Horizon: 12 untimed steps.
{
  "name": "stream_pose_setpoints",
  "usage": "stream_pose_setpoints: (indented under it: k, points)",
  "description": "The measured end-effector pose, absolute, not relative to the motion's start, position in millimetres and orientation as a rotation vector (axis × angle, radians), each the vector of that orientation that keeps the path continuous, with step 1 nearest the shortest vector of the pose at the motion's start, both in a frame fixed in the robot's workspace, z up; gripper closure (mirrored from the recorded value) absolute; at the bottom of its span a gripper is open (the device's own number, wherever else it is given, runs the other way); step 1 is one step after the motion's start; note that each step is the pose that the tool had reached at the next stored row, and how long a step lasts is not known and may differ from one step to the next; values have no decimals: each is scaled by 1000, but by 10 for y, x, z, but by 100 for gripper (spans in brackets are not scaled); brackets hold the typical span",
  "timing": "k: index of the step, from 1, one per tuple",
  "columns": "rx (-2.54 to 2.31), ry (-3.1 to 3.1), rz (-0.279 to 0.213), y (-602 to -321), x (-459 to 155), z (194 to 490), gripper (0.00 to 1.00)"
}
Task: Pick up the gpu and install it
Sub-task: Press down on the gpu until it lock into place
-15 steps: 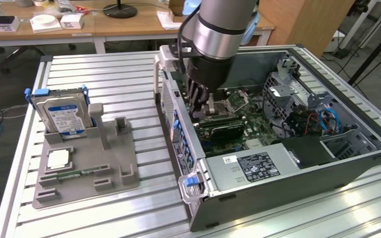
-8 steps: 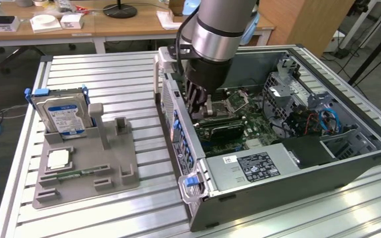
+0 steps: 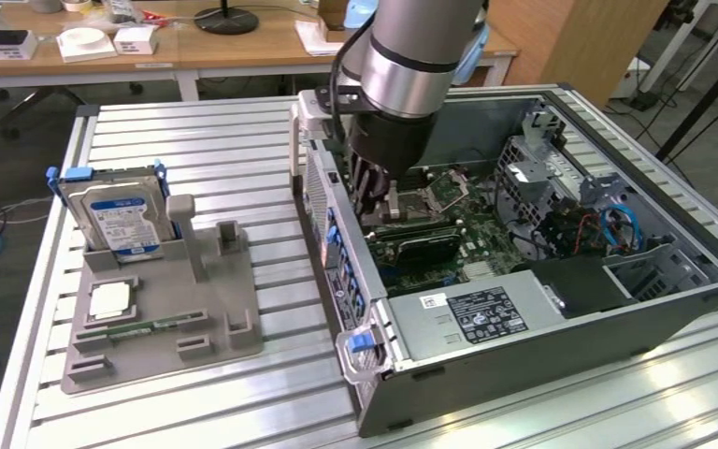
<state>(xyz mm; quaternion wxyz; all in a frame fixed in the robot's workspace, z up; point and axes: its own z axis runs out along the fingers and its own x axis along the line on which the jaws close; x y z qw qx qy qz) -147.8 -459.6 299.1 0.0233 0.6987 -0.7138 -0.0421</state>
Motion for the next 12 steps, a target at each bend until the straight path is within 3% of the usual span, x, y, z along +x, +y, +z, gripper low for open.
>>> stream_pose_setpoints:
  k: [12]
  points:
    - [2200,-2239,-63,-4600,-1385,3065,89]
